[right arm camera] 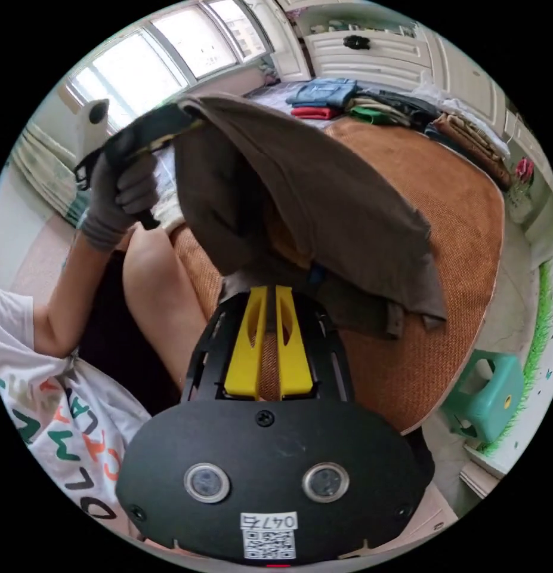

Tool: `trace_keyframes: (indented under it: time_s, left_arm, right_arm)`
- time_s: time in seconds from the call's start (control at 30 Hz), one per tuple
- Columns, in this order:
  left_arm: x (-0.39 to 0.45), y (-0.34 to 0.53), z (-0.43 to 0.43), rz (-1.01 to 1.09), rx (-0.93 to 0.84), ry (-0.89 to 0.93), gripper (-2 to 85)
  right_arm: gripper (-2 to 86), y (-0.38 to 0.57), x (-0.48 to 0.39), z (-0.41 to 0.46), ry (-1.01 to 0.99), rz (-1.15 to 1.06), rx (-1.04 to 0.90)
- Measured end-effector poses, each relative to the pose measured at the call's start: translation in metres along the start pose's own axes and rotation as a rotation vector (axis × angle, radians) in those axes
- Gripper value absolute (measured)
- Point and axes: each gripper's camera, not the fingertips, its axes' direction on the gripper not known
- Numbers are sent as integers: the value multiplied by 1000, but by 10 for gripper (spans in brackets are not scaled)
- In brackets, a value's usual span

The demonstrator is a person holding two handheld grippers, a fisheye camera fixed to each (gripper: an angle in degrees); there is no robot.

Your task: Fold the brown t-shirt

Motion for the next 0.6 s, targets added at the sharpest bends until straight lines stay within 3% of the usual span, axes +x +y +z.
trace_keyframes:
  time_s: [0.13,0.2,0.33,0.43,0.5,0.6]
  left_arm:
    - [15,-10,-9,6,-47,4,-8]
    - [32,-12,-14,13,-98,8,-8]
    - [54,-5,7,-34,-129,97,-8]
    - [71,4,50,-83,-164,193,-7]
    - [83,13,88,-120,-208,280,-4]
    - [96,21,112,-134,-286,378,16]
  right_arm:
    - [-12,-1,38,-4,69,167,91]
    - [-12,-2,72,-27,21,299,244]
    - [-12,-20,96,-57,-101,303,406]
    - [-12,-45,84,-74,-237,134,496]
    - [-11,-72,47,-65,-395,-152,341]
    - [-8,-73,10,-49,-397,-350,150]
